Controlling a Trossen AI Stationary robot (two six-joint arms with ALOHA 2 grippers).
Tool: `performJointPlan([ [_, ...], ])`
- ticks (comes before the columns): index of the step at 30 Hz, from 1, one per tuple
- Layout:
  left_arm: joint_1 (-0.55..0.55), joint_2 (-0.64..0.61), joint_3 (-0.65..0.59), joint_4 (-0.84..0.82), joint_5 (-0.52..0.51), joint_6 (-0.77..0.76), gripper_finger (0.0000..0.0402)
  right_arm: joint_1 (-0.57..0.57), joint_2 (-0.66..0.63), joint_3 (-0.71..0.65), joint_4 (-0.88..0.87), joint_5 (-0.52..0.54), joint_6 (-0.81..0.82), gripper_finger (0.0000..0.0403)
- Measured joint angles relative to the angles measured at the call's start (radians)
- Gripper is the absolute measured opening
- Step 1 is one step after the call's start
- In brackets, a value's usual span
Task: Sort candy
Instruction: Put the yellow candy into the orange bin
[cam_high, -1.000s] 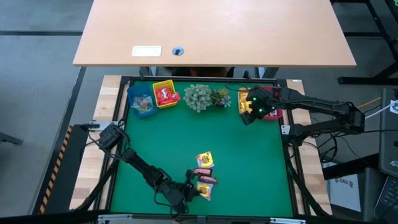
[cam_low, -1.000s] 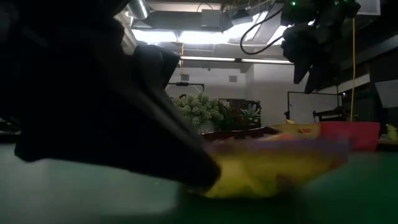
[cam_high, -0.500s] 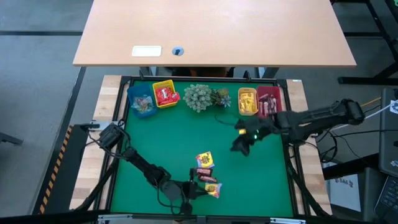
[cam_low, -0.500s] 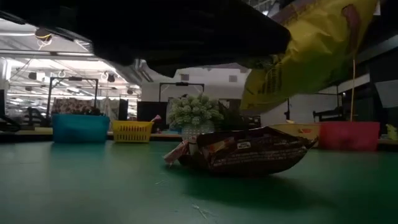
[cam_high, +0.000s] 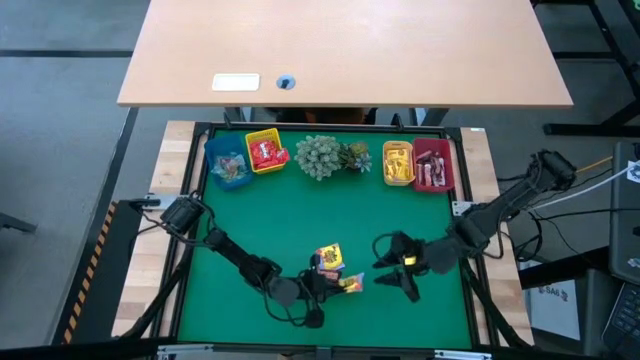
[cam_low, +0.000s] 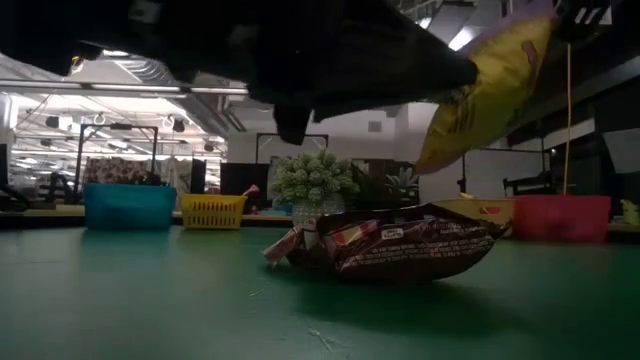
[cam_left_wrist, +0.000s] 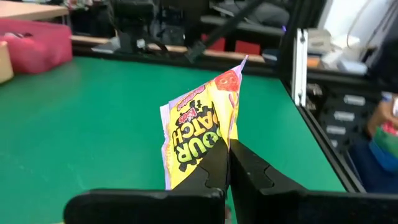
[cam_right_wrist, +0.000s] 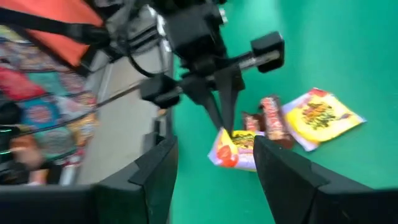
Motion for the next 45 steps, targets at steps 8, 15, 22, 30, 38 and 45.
performJointPlan([
  [8,0.041,-0.001,0.001,0.075,0.036,-0.003,0.0,0.037,0.137,0.0,0.017,0.101,-0.05,0.0209],
  [15,0.043,-0.001,0.001,0.075,0.037,-0.003,0.0,0.036,0.218,0.0,0.092,0.094,-0.127,0.0209],
  [22,0.043,-0.001,0.001,0.075,0.038,-0.034,0.0,0.036,0.229,0.0,0.105,0.066,-0.125,0.0209],
  [30,0.043,-0.001,0.001,0.077,0.038,-0.053,0.0,0.036,0.229,0.0,0.104,0.092,-0.15,0.0182],
  [38,0.043,-0.001,0.001,0.116,0.038,-0.053,0.0,0.036,0.229,0.0,0.1,0.091,-0.151,0.0064],
  [45,0.044,-0.001,0.001,0.117,0.037,-0.052,0.0,0.034,0.229,0.0,0.1,0.082,-0.154,0.0012],
])
